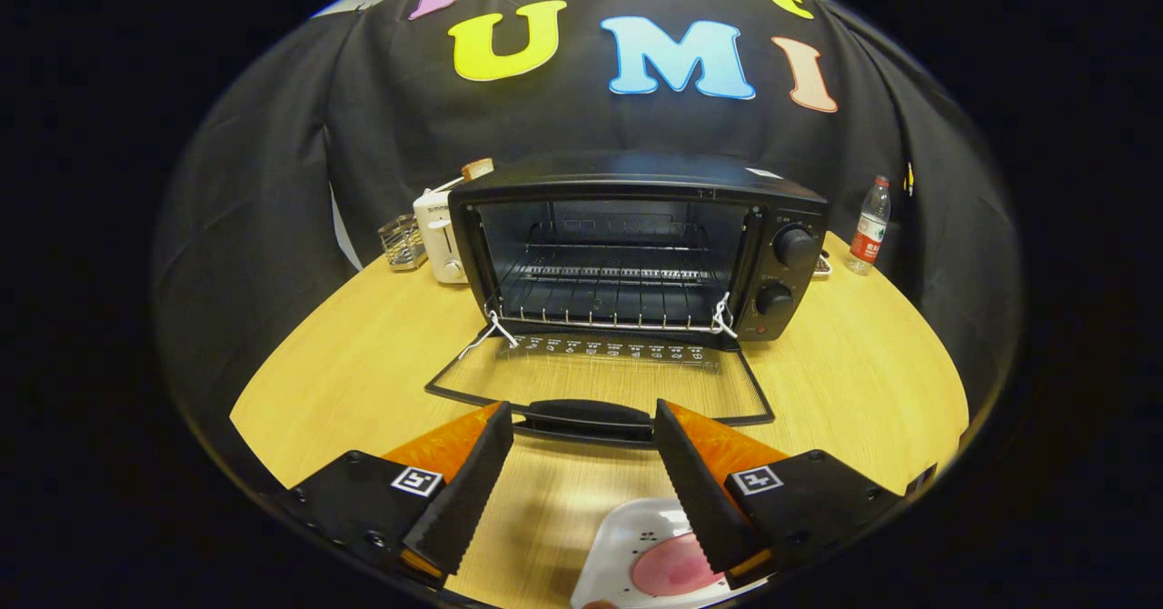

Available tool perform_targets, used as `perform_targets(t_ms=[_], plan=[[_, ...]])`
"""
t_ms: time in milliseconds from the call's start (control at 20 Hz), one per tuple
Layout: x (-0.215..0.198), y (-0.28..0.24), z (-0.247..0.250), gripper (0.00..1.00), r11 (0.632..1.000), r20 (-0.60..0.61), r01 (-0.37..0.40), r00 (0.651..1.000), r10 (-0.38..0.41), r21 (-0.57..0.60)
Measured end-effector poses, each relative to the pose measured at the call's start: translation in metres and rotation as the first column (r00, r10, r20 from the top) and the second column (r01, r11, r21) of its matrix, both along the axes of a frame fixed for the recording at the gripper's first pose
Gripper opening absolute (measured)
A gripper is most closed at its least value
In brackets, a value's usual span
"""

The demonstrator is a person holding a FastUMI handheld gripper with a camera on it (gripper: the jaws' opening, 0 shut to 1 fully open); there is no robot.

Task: Open the toaster oven, put the food inside, and close the toaster oven door.

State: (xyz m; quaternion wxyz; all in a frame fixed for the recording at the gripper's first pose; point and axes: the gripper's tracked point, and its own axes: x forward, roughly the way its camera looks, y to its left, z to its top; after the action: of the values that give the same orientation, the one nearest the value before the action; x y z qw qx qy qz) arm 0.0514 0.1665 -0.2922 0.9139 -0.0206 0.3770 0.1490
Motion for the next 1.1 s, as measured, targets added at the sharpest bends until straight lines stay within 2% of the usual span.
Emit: perform_targets(t_ms=[250, 450, 650, 800, 950, 1050, 1100], plan=[[-0.015, -0.016, 0.023, 0.98, 0.992, -0.086, -0.100, 0.991, 0.106, 0.072], [-0.028, -0.033, 0.034, 0.98, 0.980, -0.167, -0.149, 0.971, 0.170, 0.129], [-0.044, -0.044, 0.038, 0.99, 0.963, -0.289, -0.155, 0.933, 0.216, 0.219], [-0.050, -0.062, 0.034, 0.98, 0.962, -0.350, -0.157, 0.908, 0.230, 0.223], [-0.066, -0.076, 0.024, 0.98, 0.957, -0.444, -0.168, 0.858, 0.260, 0.236], [-0.074, -0.092, 0.012, 0.98, 0.964, -0.499, -0.168, 0.830, 0.251, 0.205], [-0.075, -0.100, 0.007, 0.98, 0.970, -0.508, -0.164, 0.828, 0.236, 0.182]])
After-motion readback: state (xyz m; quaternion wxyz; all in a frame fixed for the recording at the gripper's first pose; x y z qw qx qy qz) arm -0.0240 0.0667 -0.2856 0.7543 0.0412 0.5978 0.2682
